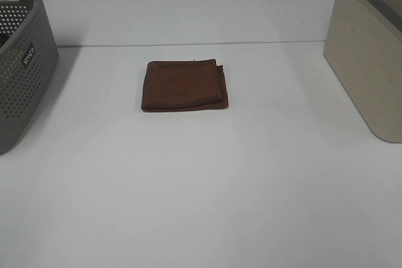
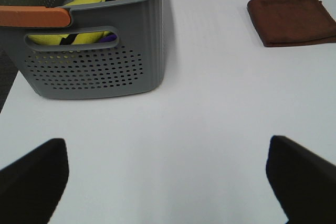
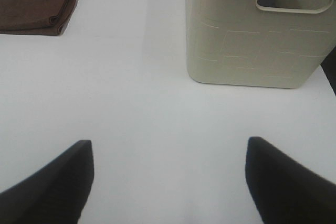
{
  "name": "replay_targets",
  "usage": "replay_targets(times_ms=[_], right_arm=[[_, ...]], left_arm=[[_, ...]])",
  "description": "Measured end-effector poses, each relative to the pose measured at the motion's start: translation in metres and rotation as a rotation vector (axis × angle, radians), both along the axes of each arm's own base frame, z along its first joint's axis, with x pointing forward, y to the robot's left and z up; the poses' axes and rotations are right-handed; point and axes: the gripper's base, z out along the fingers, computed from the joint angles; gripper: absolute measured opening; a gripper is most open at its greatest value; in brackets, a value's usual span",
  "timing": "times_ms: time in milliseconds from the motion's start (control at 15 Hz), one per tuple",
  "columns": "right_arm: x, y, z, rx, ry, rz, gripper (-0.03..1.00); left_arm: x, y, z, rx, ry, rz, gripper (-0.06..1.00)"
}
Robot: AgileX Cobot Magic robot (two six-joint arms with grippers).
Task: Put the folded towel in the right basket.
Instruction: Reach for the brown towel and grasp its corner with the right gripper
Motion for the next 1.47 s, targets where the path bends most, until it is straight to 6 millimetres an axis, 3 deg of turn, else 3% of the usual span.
replay_targets(times_ms=[1467], right_arm=[[0.0, 0.0, 0.0, 0.0, 0.0, 0.0, 0.75]], left_arm=[[0.0, 0.0, 0.0, 0.0, 0.0, 0.0, 0.97]])
